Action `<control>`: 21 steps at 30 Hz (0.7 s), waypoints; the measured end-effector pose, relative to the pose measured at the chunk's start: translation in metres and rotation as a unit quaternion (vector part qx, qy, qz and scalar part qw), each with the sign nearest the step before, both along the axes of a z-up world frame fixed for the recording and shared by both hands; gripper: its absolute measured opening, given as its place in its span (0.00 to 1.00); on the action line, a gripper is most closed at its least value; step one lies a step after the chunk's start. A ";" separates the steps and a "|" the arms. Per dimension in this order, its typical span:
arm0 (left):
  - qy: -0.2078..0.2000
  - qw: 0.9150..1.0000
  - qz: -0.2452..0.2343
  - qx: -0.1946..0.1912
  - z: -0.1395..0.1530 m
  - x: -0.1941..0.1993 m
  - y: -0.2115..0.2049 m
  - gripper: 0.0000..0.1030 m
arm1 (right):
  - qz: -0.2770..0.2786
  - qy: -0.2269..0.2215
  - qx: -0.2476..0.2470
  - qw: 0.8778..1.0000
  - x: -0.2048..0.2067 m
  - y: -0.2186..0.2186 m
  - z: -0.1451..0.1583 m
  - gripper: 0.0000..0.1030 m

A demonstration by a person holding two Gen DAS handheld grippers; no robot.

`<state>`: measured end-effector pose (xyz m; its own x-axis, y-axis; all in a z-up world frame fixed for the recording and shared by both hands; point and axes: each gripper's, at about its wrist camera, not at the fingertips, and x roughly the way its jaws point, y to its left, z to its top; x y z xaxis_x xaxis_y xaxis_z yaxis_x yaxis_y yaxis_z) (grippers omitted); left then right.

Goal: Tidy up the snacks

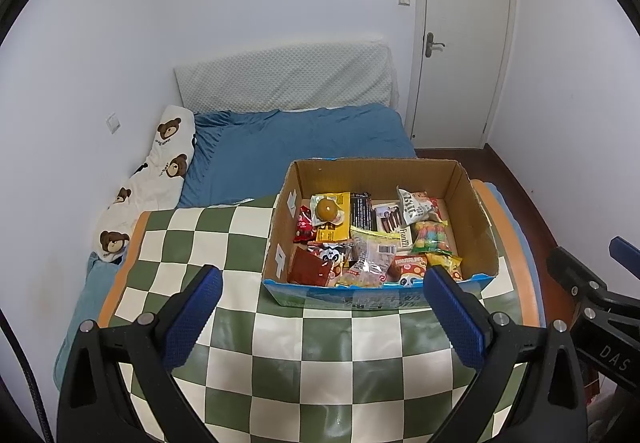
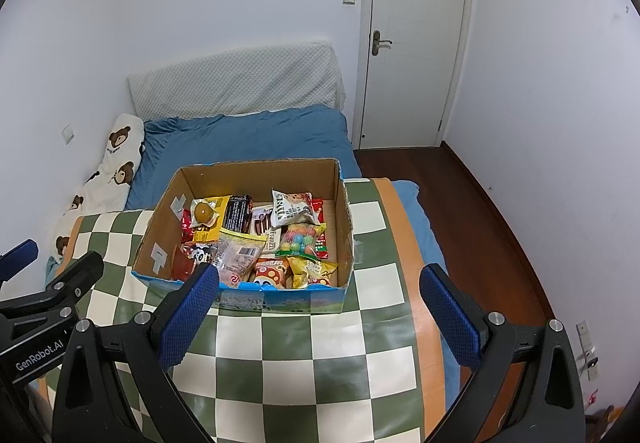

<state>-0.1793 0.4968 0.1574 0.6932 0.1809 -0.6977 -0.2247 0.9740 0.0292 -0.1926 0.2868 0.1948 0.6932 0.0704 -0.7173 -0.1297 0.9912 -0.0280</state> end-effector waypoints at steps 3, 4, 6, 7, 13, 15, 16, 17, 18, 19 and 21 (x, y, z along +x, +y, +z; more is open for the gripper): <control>0.000 1.000 0.001 0.001 0.001 0.000 0.000 1.00 | 0.000 -0.001 0.000 1.000 0.000 0.000 0.000 0.99; 0.000 1.000 0.001 -0.001 0.001 0.000 0.000 1.00 | 0.000 0.000 0.000 1.000 0.000 0.000 0.000 0.99; -0.001 1.000 0.000 0.000 0.001 0.000 0.000 1.00 | -0.001 0.000 0.001 1.000 -0.001 0.000 0.001 0.99; -0.001 1.000 0.000 0.000 0.002 0.001 0.001 1.00 | -0.001 0.000 0.000 1.000 -0.001 0.000 0.001 0.99; 0.000 1.000 -0.002 -0.002 0.003 0.001 0.002 1.00 | -0.004 -0.002 0.002 1.000 -0.002 0.000 0.002 0.99; 0.000 1.000 -0.001 0.000 0.003 0.001 0.002 1.00 | -0.003 -0.001 0.004 1.000 -0.002 -0.001 0.002 0.99; 0.000 1.000 0.000 -0.001 0.004 0.000 0.002 1.00 | -0.003 0.000 0.004 1.000 -0.002 -0.001 0.002 0.99; 0.000 1.000 0.000 -0.002 0.004 0.000 0.002 1.00 | -0.004 0.000 0.005 1.000 -0.002 -0.001 0.003 0.99; -0.001 1.000 -0.001 -0.001 0.004 0.001 0.002 1.00 | -0.005 0.001 0.007 1.000 -0.002 -0.001 0.003 0.99; -0.001 1.000 -0.001 0.000 0.004 0.001 0.002 1.00 | -0.005 0.001 0.008 1.000 -0.002 -0.001 0.003 0.99; -0.002 1.000 -0.001 0.000 0.005 0.000 0.002 1.00 | -0.007 0.001 0.009 1.000 -0.003 -0.002 0.004 0.99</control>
